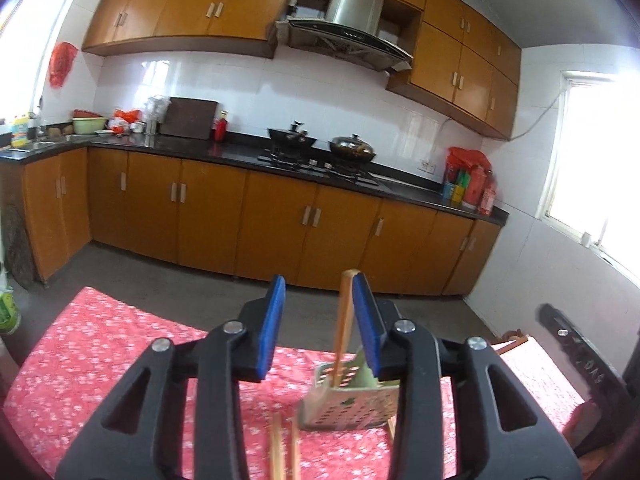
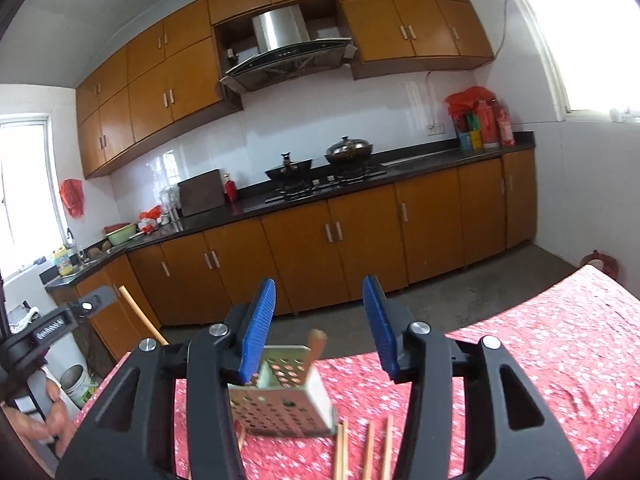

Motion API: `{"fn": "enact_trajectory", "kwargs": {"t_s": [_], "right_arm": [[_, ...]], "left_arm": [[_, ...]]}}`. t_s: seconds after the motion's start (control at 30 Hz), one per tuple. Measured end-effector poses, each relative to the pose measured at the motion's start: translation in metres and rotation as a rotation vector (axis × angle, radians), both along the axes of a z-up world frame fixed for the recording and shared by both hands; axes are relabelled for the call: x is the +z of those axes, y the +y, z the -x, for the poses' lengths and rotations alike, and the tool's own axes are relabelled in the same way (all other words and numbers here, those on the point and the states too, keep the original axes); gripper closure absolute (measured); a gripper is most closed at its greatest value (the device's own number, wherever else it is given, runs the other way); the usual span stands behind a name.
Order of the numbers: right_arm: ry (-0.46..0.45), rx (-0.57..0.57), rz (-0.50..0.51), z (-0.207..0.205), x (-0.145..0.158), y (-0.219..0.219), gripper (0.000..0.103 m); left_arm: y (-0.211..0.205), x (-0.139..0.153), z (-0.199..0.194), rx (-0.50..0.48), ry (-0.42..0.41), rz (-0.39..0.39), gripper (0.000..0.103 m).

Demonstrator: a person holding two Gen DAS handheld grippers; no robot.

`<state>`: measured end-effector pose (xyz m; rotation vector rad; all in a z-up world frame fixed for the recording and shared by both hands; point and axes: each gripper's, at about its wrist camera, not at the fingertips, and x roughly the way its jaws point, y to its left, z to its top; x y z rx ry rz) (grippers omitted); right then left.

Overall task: Organize utensils
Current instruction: 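Lower the chopsticks into the holder and open both tools, then close the right tool on a loose chopstick while the left tool grasps another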

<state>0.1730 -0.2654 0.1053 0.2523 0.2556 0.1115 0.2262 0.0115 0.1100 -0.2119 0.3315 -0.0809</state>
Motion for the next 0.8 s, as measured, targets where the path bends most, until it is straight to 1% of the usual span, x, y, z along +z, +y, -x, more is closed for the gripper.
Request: {"fn": "enact_trajectory", "kwargs": {"t_s": [0.07,0.13,0.17,0.2,0.27,0.33,0.37,0.4,0.47,0.53,0.7,0.73,0.77,0.8], "right_arm": [[0.012,-0.025,-0.001,0.011,-0.003,-0.010,0.055],[0.044,-0.053,0.006,0.021,-0.012,-0.021,0.053],[0.067,-0.068,0.016,0.024,-0.019,-0.025,0.053],[0.093,-0.078,0.027,0.026,-0.028,-0.027,0.053],[0.187,-0.084,0.057,0.026,-0.055,-0.031,0.053],[0.297,-0.066,0.078,0.022,-0.088,-0.030,0.054],[0.354,-0.052,0.085,0.020,-0.105,-0.029,0.060],[0.422,-0.022,0.086,0.018,-0.126,-0.025,0.065],[0.499,0.026,0.083,0.018,-0.151,-0.017,0.074],[0.559,0.072,0.085,0.018,-0.173,-0.004,0.076],[0.615,0.097,0.128,0.019,-0.196,0.014,0.076],[0.624,0.093,0.134,0.018,-0.199,0.014,0.080],[0.630,0.085,0.139,0.016,-0.201,0.013,0.087],[0.622,0.072,0.150,0.016,-0.202,0.012,0.090]], "left_arm": [[0.011,-0.003,0.012,0.024,0.003,-0.008,0.064],[0.022,-0.010,0.025,0.044,0.014,-0.019,0.063],[0.027,-0.015,0.031,0.056,0.025,-0.028,0.061],[0.034,-0.026,0.039,0.068,0.047,-0.045,0.061],[0.041,-0.043,0.047,0.075,0.087,-0.067,0.061],[0.047,-0.070,0.054,0.077,0.143,-0.100,0.061],[0.049,-0.082,0.058,0.078,0.167,-0.112,0.061],[0.051,-0.098,0.061,0.074,0.203,-0.123,0.061],[0.054,-0.119,0.064,0.065,0.258,-0.122,0.061],[0.054,-0.139,0.066,0.051,0.313,-0.101,0.061],[0.055,-0.170,0.077,0.003,0.372,-0.066,0.061],[0.053,-0.174,0.079,-0.005,0.380,-0.061,0.062],[0.052,-0.178,0.081,-0.018,0.392,-0.055,0.063],[0.049,-0.181,0.080,-0.026,0.400,-0.051,0.065]]}}
